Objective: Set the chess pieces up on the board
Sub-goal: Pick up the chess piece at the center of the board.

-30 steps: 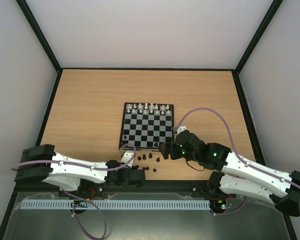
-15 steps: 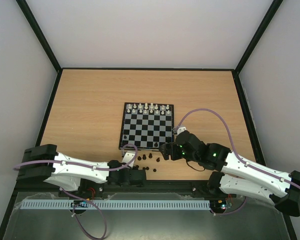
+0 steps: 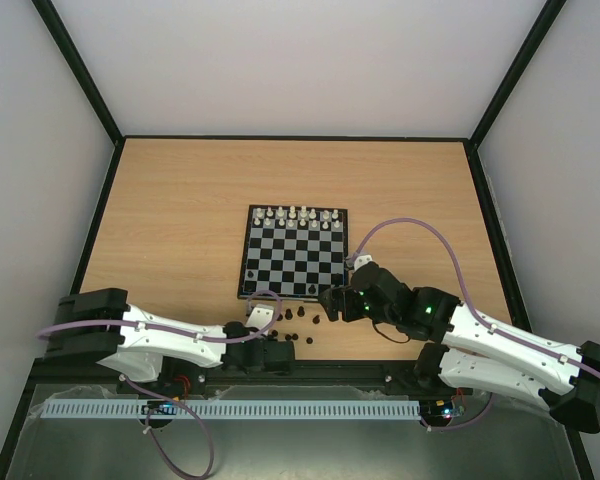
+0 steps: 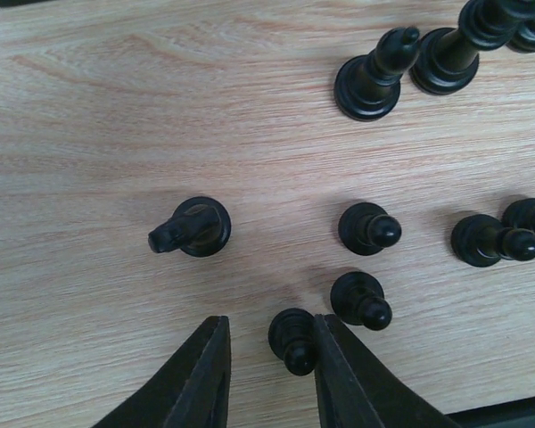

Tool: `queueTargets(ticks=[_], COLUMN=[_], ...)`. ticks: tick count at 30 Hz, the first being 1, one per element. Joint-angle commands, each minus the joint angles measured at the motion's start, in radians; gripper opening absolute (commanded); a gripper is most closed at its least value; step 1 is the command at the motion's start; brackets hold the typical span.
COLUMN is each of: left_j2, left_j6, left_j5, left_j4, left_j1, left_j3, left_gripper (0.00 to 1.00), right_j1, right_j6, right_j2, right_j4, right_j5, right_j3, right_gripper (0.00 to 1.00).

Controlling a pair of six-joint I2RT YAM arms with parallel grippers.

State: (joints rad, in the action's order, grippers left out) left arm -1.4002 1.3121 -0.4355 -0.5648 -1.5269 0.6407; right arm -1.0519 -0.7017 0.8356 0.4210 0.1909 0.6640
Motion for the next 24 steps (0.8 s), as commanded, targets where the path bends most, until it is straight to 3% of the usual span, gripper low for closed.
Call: queueTargets(ticks=[1, 14, 24], left_j2=[-0.022, -0.022, 0.01], left_j6=[0.005, 0.008, -0.018], left_j5=[-0.005, -0.031, -0.038], left_j4=[-0.007, -0.026, -0.077], left_j1=[-0.009, -0.007, 0.02], left_j3=[0.023, 0.037, 0.065], left_gripper=[0.27, 0.1, 0.06], right_j1=[-0.006, -0.006, -0.007], right_j6=[0.012, 0.017, 0.018], right_j2=[-0.016, -0.017, -0.017], right_j4=[0.012, 0.004, 0.004], right_j5=[0.001, -0.011, -0.012], right_j3=[-0.011, -0.017, -0.017], right_gripper=[0.92, 0.92, 0.92])
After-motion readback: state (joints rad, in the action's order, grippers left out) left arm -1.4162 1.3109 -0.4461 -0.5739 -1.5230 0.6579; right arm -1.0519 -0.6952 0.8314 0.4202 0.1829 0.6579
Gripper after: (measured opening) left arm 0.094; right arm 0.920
